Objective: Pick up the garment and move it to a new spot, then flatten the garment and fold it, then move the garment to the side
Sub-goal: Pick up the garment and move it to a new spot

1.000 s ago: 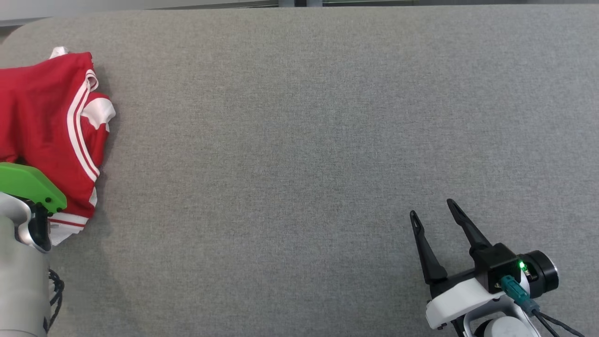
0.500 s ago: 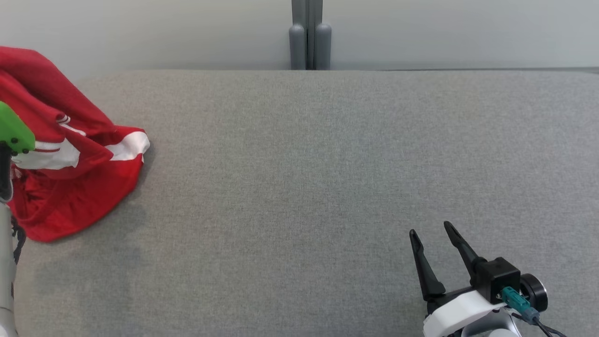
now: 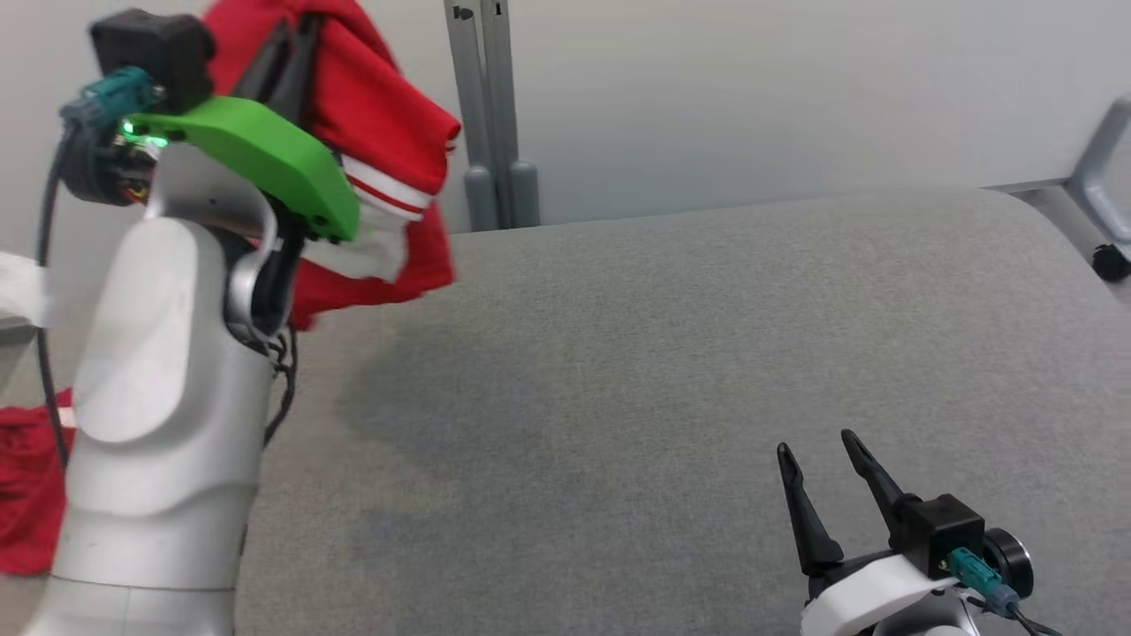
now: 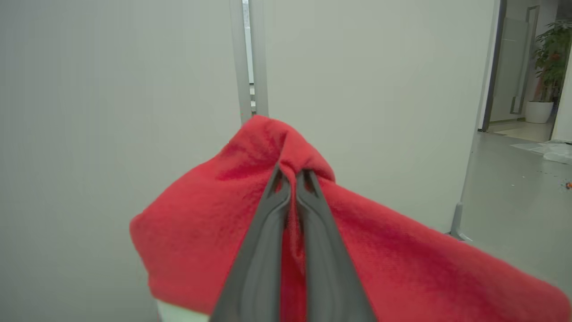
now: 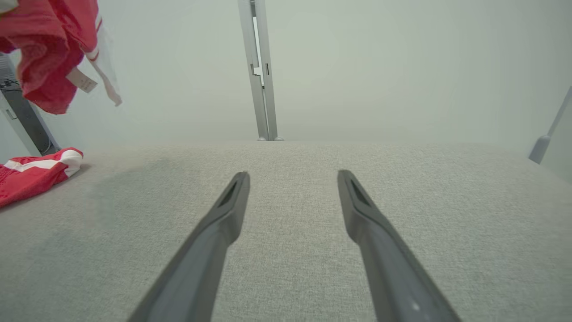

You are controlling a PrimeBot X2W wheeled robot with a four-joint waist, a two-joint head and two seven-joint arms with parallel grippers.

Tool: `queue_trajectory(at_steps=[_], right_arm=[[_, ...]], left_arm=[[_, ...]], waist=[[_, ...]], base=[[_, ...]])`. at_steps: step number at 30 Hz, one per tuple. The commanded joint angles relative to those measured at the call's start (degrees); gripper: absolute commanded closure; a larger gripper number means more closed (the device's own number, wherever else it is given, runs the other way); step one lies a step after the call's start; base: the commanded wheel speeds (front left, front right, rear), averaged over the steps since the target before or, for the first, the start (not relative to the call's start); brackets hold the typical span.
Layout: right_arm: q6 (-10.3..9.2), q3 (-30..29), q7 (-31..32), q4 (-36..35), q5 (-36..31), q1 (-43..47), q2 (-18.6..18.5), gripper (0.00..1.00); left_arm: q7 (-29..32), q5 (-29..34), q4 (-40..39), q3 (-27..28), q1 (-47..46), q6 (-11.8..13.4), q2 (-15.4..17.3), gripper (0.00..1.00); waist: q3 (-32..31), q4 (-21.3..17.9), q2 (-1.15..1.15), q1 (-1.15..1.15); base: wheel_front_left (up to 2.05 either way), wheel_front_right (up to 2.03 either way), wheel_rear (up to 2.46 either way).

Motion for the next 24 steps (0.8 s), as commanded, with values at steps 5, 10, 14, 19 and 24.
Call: queue_trajectory(at_steps=[5,10,14,19,24], right_arm=[[-0.1,-0.4,-0.3,-0.4,-1.6,-0.6,-0.2,0.0],[-0.1,-0.7,0.0,-1.1,-2.2,-1.2,-0.2,0.0],[-0.1,-0.4,0.2,-1.6,-2.0,-1.8,-0.2,0.0],[-0.1,0.3,0.0,-1.6,-1.2,-2.2,-0.2,0.0],[-0.1,0.6,-0.2,-1.4,-0.8,-2.4,-0.1,0.0]], left_arm=[[-0.7,-2.9,-3.0,-3.6,4.5,-0.3,-4.3,1.0],[-2.7,-5.9,-1.2,-7.7,7.9,0.1,-5.8,1.0],[-5.8,-8.3,3.3,-11.7,10.0,0.9,-6.2,1.0],[-11.3,-8.1,11.7,-15.1,10.2,2.8,-6.1,1.0],[-18.4,-5.6,21.3,-16.1,9.7,3.5,-5.2,0.0]], waist=[[0.7,-11.0,0.0,0.0],[3.2,-16.1,0.0,0.0],[5.2,-19.5,0.0,0.0],[7.1,-22.2,0.0,0.0],[8.0,-22.8,0.0,0.0]], base=[[0.0,0.0,0.0],[0.0,0.0,0.0],[0.0,0.0,0.0],[0.0,0.0,0.0],[0.0,0.0,0.0]])
